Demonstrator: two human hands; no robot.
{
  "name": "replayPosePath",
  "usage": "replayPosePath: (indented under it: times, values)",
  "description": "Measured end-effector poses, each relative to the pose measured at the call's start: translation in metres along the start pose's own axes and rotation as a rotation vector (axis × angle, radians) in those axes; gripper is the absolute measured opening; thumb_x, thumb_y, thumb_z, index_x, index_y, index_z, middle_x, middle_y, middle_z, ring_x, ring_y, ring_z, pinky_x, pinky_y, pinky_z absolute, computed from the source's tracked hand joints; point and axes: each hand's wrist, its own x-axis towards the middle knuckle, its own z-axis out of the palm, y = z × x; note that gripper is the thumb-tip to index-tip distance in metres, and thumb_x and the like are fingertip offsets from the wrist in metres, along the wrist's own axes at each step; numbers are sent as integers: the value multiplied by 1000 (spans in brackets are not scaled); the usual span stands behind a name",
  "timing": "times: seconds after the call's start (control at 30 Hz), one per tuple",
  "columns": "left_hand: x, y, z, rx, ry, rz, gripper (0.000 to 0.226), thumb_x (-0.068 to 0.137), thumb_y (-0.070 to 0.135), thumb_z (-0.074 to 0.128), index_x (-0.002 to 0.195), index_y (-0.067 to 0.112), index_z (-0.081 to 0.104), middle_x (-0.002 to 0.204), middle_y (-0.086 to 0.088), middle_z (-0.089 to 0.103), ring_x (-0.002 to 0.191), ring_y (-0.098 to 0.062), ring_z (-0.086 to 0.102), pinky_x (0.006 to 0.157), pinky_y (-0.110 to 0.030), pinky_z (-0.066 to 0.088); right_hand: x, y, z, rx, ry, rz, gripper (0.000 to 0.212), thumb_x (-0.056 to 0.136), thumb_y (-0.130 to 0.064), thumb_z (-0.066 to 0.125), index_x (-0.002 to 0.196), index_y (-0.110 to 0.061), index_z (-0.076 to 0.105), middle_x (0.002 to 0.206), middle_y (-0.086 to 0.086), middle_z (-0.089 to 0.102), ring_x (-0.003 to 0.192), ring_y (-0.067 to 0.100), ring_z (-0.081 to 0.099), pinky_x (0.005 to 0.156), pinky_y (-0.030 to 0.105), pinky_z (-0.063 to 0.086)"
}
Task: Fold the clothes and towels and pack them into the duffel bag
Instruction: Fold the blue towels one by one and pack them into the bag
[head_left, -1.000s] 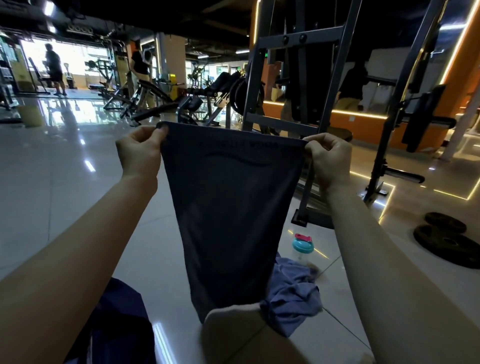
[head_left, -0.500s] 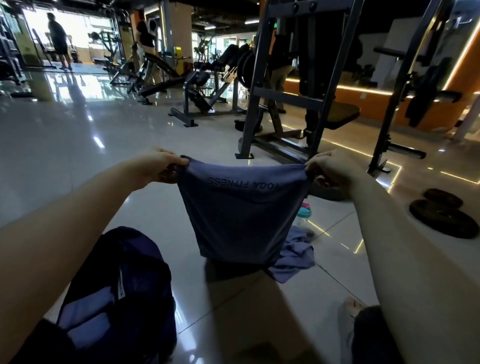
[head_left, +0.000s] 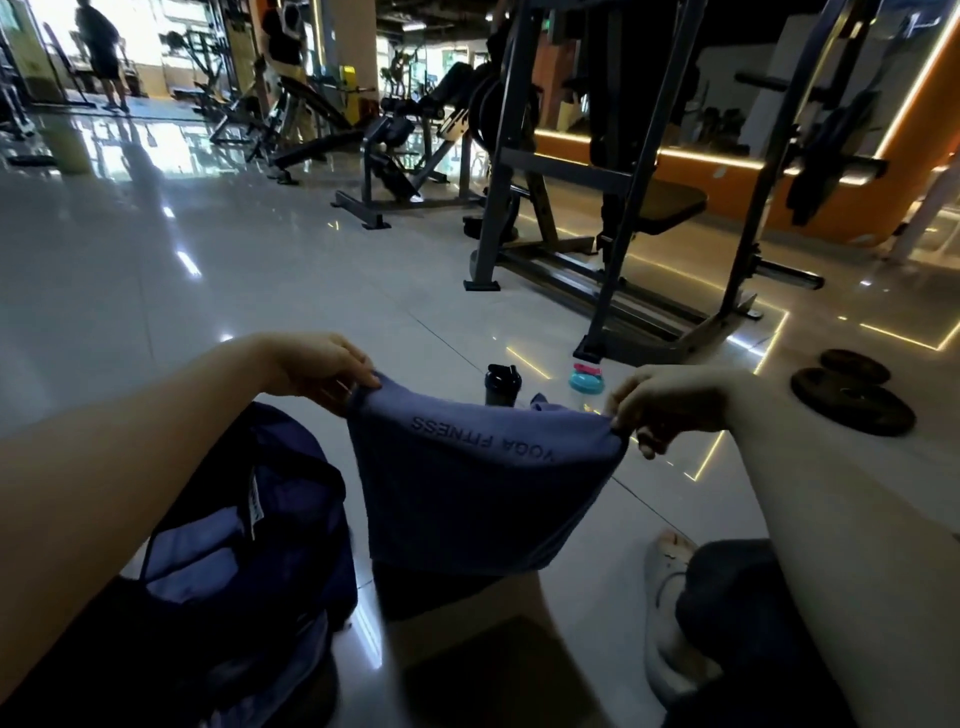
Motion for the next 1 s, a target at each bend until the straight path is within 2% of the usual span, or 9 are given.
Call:
replayPosePath:
  times: [0.07,0.17,0.27,0.37,0.5,0.63,0.83,0.9,1.0]
  values:
    - [1,-15,8,28,-57,-58,7,92,-1,65,95,1,71,89,-21,67,79,-31,65,83,-46,59,3,6,20,57,-7,30,17,95,-4,57,110,-3,63,93,18,64,67,23,64,59,30,53]
    - [3,-38,27,154,-193,-163,13,91,-5,59,90,2,70,83,-18,67,68,-26,65,63,-32,55,14,14,51,137,-80,87,13,92,-3,56,104,-5,63,76,12,59,60,22,57,56,30,48]
    - [9,-66,43,262,-286,-272,12,72,2,67,79,8,75,84,-20,67,74,-29,64,69,-36,53,30,28,82,137,-197,174,8,89,-7,56,89,-8,63,67,6,47,53,17,46,51,26,40]
    - [21,-93,51,391,-326,-302,23,59,13,68,78,17,79,95,-21,71,85,-31,65,78,-44,54,44,46,101,83,-222,255,18,92,-11,51,79,-9,63,65,5,44,49,15,41,49,24,34]
    - [25,-116,55,327,-182,-282,19,77,2,66,78,15,80,89,-14,75,81,-28,68,76,-42,59,66,63,108,68,-135,258,12,88,-6,54,78,-6,60,59,6,39,50,18,35,49,27,30]
    - [46,-129,58,242,-12,-266,18,82,-3,64,78,9,78,80,-13,72,72,-24,64,68,-36,56,104,71,103,118,11,170,17,87,0,51,71,-6,53,56,7,32,47,18,29,49,26,26]
    - [105,-135,94,40,242,-170,21,85,-12,54,85,3,70,69,-12,63,52,-15,56,44,-19,46,182,96,99,105,220,124,20,87,1,48,70,-5,56,64,17,58,52,26,58,51,29,44]
    - [130,-146,103,-26,329,-154,27,85,-14,50,83,4,70,70,-13,64,56,-19,57,48,-21,50,209,114,99,108,318,130,17,89,-1,47,76,-3,57,70,21,62,53,26,58,50,29,41]
    - [161,-175,105,-8,386,-141,34,83,-9,52,76,15,74,70,-6,72,67,-23,66,67,-36,58,247,140,103,97,451,104,13,91,-1,51,88,1,63,78,27,66,54,25,57,48,28,38]
